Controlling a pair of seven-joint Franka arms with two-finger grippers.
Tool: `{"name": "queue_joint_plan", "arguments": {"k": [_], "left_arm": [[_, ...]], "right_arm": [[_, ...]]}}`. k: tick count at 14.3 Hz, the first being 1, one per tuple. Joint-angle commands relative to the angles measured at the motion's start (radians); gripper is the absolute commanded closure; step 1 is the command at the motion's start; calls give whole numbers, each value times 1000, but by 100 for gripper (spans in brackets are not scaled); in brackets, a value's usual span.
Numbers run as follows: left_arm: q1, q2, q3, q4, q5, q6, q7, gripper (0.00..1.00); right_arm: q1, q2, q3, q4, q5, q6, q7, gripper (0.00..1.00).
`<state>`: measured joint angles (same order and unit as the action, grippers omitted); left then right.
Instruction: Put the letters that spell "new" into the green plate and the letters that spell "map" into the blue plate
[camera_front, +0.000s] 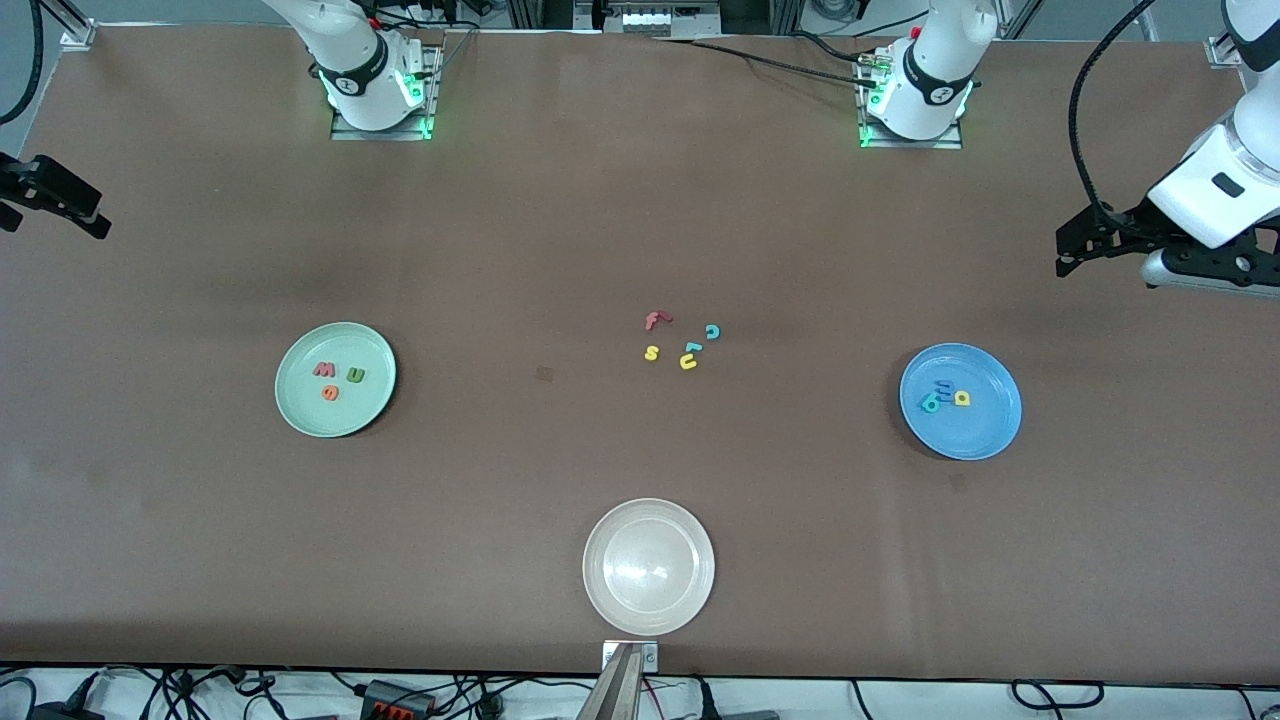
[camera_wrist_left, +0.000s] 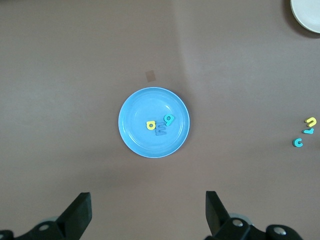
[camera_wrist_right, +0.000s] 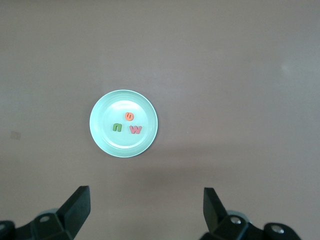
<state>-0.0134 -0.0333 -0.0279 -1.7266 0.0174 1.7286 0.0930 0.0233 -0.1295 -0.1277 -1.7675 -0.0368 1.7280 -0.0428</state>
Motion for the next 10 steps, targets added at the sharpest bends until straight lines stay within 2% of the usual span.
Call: {"name": "queue_joint_plan", "arguments": {"k": [1,3,5,10], "left_arm": [[-5,7,2,18,-19,-1,1,0],[-7,7,0,18,-19,0,1,0],[-7,6,0,18,-19,-3,1,0],[-7,6,0,18,-19,-1,1,0]], "right_arm": [[12,-6,0,8,-11,1,8,0],[-26,-4,0,10,-2,-1,3,0],[-65,-2,48,11,3,-1,3,0],[-57,-5,56,11,1,-2,6,0]]}}
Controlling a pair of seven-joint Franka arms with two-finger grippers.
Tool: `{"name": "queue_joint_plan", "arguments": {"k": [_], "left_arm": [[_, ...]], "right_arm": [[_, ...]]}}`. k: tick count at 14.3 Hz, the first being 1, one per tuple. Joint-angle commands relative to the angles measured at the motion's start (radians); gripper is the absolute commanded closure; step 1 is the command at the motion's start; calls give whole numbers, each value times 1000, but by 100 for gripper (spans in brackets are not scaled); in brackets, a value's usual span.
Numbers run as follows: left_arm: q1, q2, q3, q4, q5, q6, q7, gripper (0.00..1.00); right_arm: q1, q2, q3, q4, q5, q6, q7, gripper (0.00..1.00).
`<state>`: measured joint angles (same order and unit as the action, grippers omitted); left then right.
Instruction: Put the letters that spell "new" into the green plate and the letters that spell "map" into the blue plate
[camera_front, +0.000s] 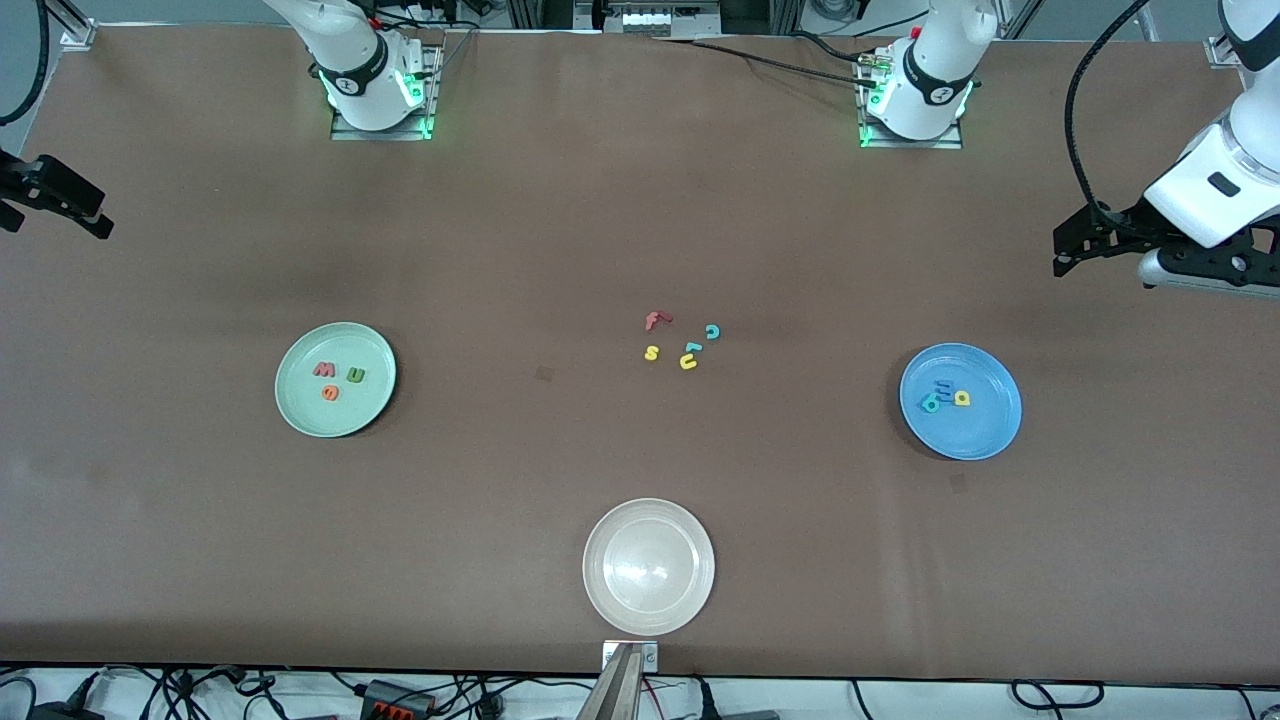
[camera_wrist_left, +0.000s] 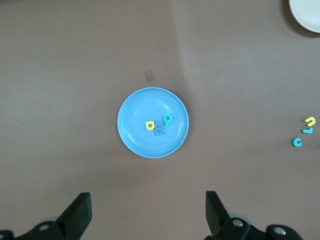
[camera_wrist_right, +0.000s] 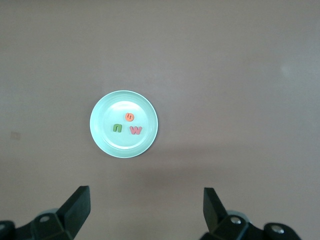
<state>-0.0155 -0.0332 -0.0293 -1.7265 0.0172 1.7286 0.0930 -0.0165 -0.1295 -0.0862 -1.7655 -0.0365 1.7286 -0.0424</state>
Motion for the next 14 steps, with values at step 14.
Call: {"name": "queue_joint_plan", "arguments": {"k": [14], "left_arm": [[6,18,3,38,-19,-3,4,0]], "right_arm": [[-10,-2,16,11,0,-31,-2,0]]}}
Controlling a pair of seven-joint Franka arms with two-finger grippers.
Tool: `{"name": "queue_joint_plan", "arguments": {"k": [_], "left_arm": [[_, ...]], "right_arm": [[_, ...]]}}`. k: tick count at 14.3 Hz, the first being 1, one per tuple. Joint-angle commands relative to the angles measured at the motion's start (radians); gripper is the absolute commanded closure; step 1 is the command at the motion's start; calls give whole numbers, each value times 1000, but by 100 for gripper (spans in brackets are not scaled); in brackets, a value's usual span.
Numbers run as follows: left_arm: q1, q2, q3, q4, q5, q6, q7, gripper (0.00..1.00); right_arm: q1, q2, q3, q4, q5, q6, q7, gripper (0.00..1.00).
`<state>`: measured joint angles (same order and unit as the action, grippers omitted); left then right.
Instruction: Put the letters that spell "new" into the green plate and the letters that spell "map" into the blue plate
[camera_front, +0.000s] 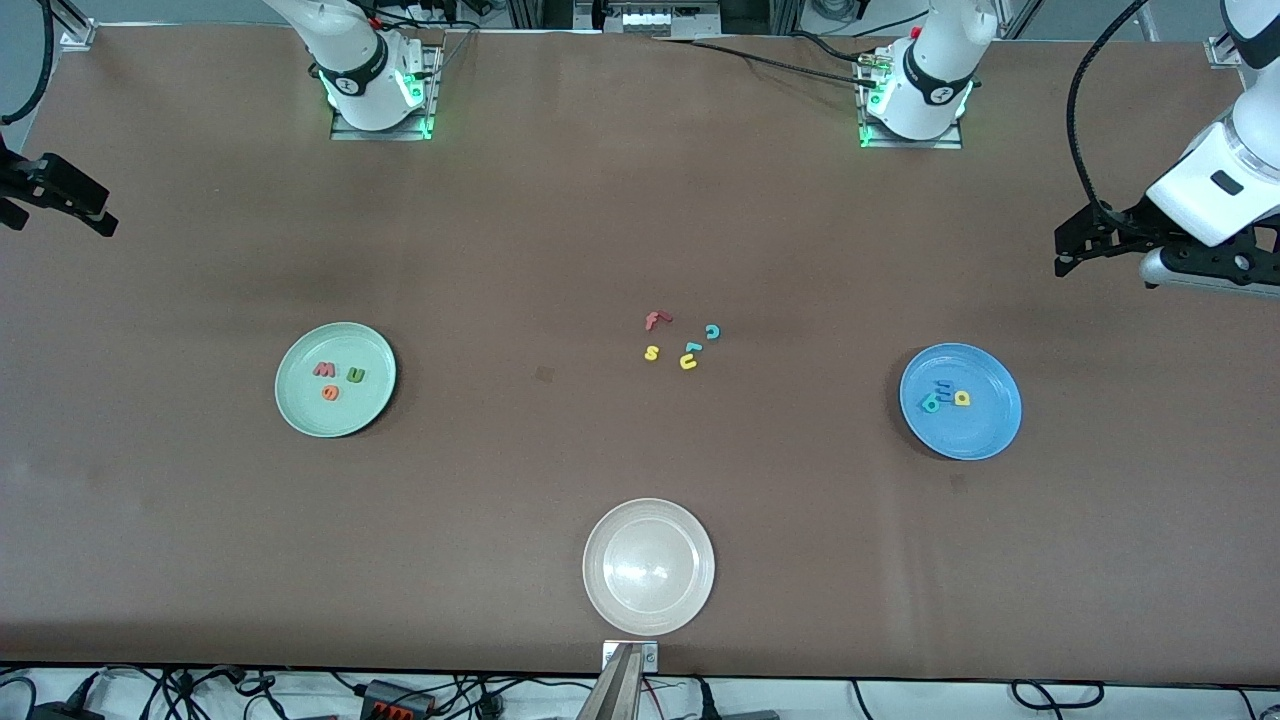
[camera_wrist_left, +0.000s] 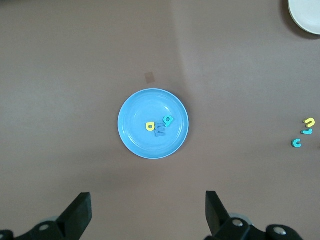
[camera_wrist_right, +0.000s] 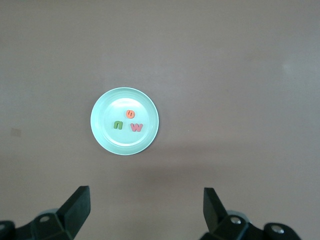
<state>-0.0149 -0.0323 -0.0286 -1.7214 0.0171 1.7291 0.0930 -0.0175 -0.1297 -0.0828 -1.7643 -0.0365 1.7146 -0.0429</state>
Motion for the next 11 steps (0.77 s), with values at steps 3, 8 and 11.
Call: {"name": "queue_joint_plan", "arguments": {"k": [3,8,11], "left_arm": [[6,17,3,33,-19,-3,4,0],[9,19,6,34,-19,-3,5,0],[10,20,6,43,-14,-3,5,0]], "right_arm": [[-12,1,12,11,1,-13,0,0],[-12,8,11,9,0,-10,3,0],[-12,12,12,9,0,-4,9,0]]}}
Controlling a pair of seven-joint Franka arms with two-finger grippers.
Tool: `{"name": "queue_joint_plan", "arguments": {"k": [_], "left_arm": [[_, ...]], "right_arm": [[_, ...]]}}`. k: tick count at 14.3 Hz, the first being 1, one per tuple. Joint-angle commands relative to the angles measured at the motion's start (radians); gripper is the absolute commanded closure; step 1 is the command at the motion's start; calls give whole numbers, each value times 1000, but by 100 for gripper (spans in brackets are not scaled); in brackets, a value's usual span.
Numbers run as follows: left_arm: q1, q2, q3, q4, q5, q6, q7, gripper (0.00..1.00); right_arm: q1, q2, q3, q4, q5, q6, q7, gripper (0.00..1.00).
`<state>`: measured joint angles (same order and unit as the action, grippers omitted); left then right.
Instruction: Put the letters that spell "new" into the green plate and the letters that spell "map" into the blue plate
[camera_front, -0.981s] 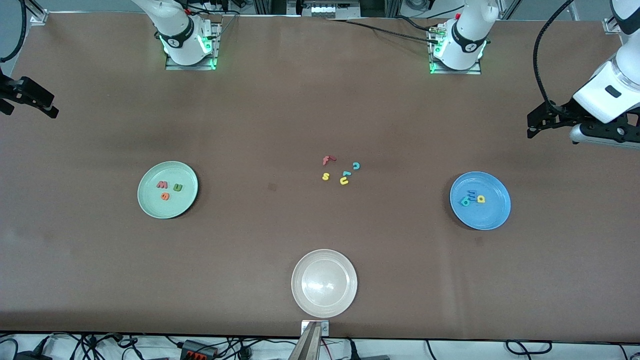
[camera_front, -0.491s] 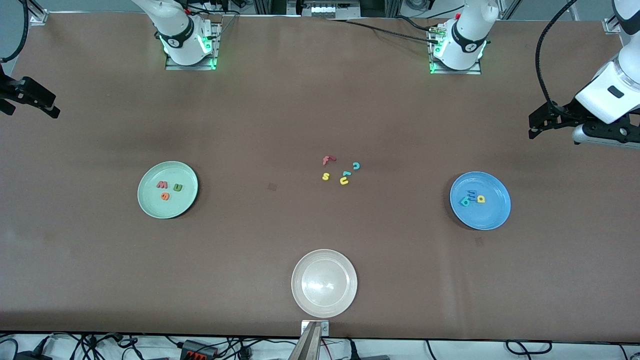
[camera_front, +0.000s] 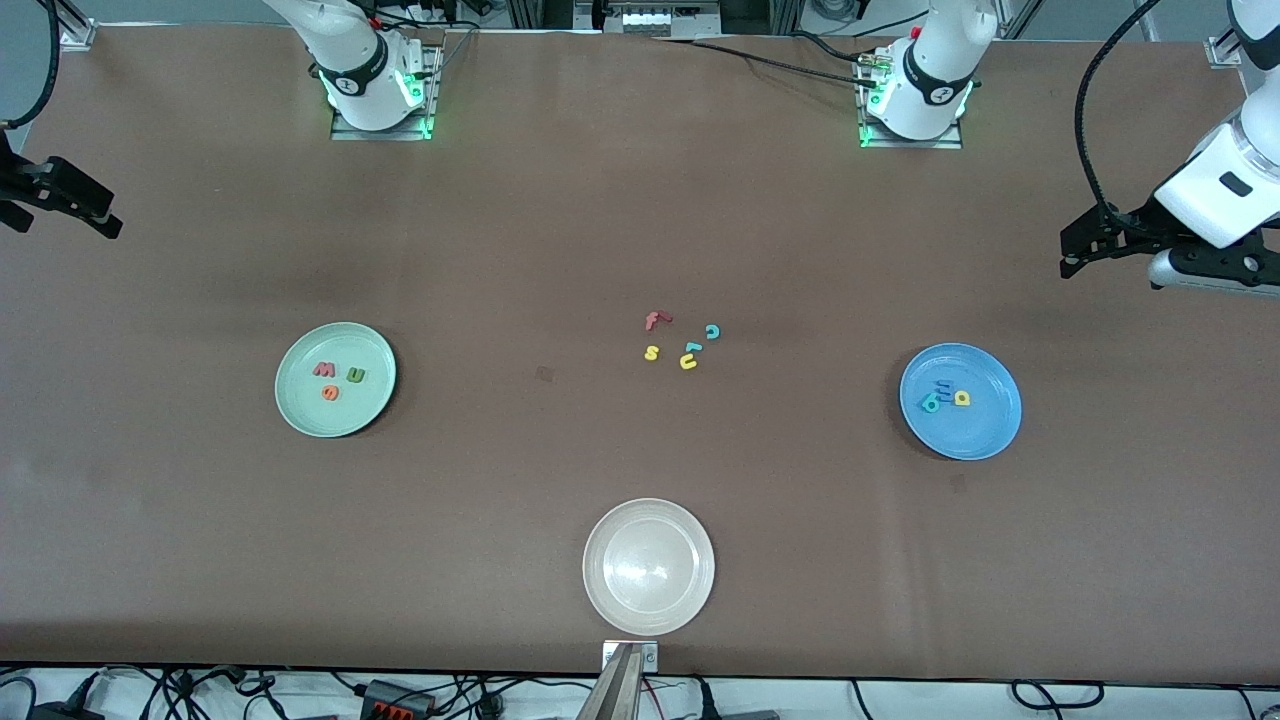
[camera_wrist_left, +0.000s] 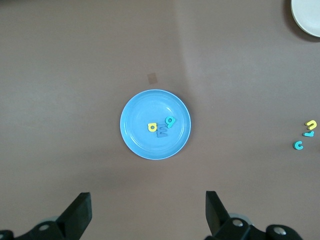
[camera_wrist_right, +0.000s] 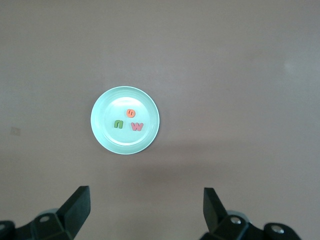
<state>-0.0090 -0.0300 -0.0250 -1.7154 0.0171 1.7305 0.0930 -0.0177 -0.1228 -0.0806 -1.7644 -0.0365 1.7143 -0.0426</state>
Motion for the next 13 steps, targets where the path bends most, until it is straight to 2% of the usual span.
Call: {"name": "queue_joint_plan", "arguments": {"k": [1,13], "left_arm": [[4,18,2,37,-14,-5,5,0],[1,18,0,37,-16,-6,4,0]], "right_arm": [[-11,11,10,10,1,-2,12,0],[-31,9,1,8,-2,-9,-2,0]]}}
